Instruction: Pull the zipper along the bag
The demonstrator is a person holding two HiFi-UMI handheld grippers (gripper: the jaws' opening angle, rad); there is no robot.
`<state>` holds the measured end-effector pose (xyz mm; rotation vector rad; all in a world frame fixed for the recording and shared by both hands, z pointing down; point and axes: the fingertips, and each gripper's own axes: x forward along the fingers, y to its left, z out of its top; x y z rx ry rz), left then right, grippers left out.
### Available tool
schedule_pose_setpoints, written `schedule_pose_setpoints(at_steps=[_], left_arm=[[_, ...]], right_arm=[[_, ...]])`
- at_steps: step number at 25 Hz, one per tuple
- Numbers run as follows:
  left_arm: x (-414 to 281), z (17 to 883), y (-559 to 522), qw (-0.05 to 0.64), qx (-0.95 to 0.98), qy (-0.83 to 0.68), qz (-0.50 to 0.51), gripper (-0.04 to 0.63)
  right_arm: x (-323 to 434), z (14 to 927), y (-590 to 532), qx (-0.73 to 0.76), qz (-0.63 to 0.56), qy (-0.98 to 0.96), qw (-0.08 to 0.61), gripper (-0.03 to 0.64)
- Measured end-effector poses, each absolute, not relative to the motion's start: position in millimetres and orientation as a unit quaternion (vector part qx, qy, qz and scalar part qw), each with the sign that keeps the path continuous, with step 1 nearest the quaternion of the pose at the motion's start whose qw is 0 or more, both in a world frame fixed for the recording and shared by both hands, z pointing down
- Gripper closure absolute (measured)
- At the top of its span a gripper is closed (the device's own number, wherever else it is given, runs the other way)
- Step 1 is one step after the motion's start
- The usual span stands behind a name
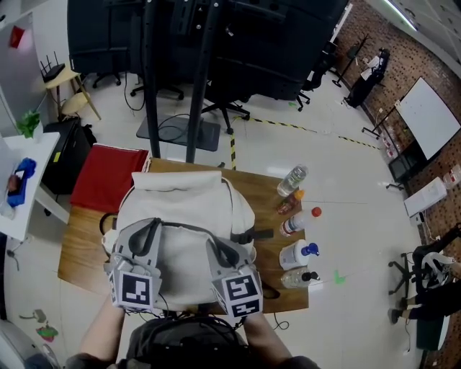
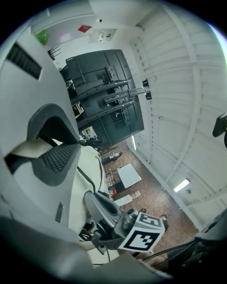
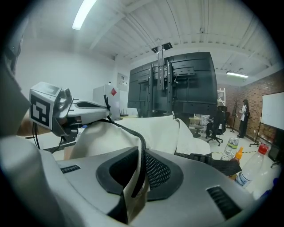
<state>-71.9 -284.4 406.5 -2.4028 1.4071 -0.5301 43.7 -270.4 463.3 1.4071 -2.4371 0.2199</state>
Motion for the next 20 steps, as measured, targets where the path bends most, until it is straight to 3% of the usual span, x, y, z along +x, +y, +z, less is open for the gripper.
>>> schedule_pose_setpoints(at_steps=[20], left_arm=[[-131,411,-286,0.04,-0.854,0.503,-0.129,0.546]], right_arm=[[47,471,-275,0.5,0.075,-0.849,0.156,0.541]])
